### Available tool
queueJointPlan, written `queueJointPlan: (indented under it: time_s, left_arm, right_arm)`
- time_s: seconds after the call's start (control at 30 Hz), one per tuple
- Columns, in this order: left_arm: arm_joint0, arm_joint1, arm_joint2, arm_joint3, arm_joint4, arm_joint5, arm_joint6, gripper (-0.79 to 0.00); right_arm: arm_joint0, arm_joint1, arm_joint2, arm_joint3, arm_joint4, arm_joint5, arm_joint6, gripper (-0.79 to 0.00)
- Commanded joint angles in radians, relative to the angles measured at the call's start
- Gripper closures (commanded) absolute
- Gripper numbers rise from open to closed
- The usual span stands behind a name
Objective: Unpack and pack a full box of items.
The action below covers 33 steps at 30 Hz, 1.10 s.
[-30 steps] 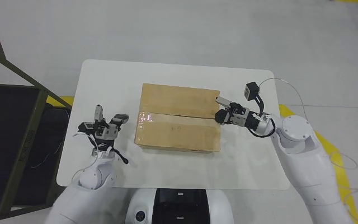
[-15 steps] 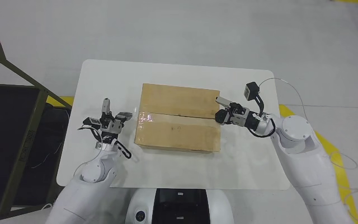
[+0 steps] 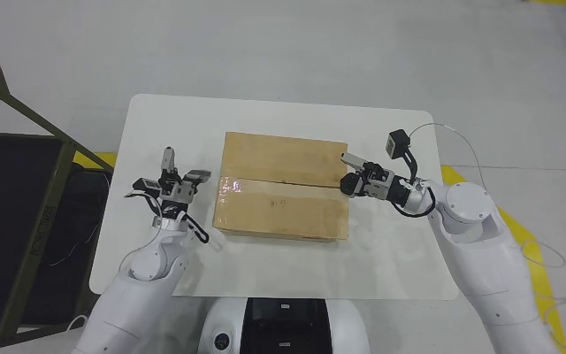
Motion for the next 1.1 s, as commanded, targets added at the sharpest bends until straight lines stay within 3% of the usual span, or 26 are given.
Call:
queueJointPlan:
  time_s: [0.0, 0.6, 1.07]
  left_arm:
    - [-0.011, -0.005, -0.001, 0.0, -0.004, -0.004, -0.002, -0.785]
    - [0.023, -0.04, 0.008, -0.167, 0.089, -0.081, -0.05, -0.785]
    - [0.038, -0.073, 0.109, -0.303, 0.352, -0.06, -0.05, -0.785]
  right_arm:
    - [0.0, 0.0, 0.0, 0.0, 0.0, 0.0, 0.0, -0.785]
    - [0.0, 0.0, 0.0, 0.0, 0.0, 0.0, 0.0, -0.785]
    - [0.0, 0.0, 0.0, 0.0, 0.0, 0.0, 0.0, -0.785]
